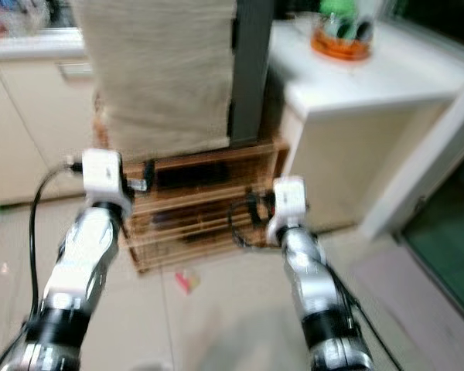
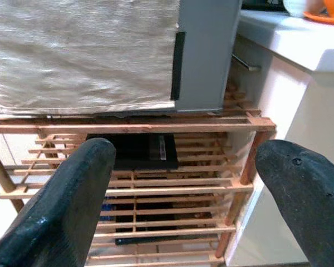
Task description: Restocking fridge
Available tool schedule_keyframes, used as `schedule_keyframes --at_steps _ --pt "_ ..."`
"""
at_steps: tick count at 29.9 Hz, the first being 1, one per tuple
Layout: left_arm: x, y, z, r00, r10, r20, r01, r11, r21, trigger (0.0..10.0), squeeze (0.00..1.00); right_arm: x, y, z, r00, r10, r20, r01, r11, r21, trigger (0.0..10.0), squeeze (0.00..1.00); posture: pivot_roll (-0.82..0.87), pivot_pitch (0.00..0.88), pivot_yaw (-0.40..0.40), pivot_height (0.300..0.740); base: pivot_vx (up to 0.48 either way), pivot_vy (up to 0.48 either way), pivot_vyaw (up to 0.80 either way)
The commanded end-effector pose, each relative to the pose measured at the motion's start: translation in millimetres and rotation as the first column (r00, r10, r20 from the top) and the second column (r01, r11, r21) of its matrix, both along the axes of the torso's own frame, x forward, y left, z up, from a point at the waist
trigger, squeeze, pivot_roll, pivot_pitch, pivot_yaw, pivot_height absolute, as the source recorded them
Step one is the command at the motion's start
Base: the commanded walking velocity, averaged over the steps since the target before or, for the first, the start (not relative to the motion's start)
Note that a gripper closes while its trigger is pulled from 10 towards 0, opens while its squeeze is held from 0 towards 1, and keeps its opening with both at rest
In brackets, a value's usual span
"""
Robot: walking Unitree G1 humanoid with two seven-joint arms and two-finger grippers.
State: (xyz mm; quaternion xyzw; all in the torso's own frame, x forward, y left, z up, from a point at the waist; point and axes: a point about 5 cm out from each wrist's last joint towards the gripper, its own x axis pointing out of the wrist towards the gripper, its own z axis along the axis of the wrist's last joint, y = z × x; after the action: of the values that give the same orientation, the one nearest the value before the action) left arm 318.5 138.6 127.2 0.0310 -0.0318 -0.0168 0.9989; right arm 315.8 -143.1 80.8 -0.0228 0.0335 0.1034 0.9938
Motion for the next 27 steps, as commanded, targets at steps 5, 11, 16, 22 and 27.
schedule_keyframes --at_steps 5,11,16,22,27 --pt "2.6 -2.4 -1.0 1.0 0.009 -0.021 -0.009 1.0 -0.005 10.0 0.0 0.9 6.1 9.6 0.998 0.035 0.061 -0.034 0.999 -0.007 10.0 0.0 0.02 0.0 -0.013 0.74 0.298 0.374 0.0" --pt "1.9 -4.0 -2.3 1.0 0.011 -0.019 -0.01 1.0 0.015 10.0 0.0 -1.5 9.6 9.1 0.995 0.06 0.075 -0.059 0.998 -0.016 10.0 0.0 0.03 0.0 -0.013 0.74 0.286 0.386 0.0" --pt "1.3 -2.9 -2.2 1.0 0.008 -0.009 -0.008 1.0 0.0 10.0 0.0 -3.5 8.5 8.1 0.994 0.07 0.08 -0.068 0.997 -0.022 10.0 0.0 0.02 0.0 -0.015 0.74 0.299 0.375 0.0" --pt "-4.3 -12.6 8.7 0.994 -0.069 0.085 0.07 0.997 -0.02 10.0 0.0 -4.0 6.0 4.8 0.996 0.07 0.055 -0.069 0.997 -0.028 10.0 0.0 0.02 0.0 -0.018 0.74 0.127 0.444 -0.09" --pt "-2.8 -8.1 4.8 0.998 -0.038 0.054 0.04 0.999 -0.033 10.0 0.0 -3.0 4.5 4.8 0.996 0.07 0.053 -0.069 0.997 -0.032 10.0 0.0 0.03 0.0 -0.023 0.74 0.0 0.48 -0.56"
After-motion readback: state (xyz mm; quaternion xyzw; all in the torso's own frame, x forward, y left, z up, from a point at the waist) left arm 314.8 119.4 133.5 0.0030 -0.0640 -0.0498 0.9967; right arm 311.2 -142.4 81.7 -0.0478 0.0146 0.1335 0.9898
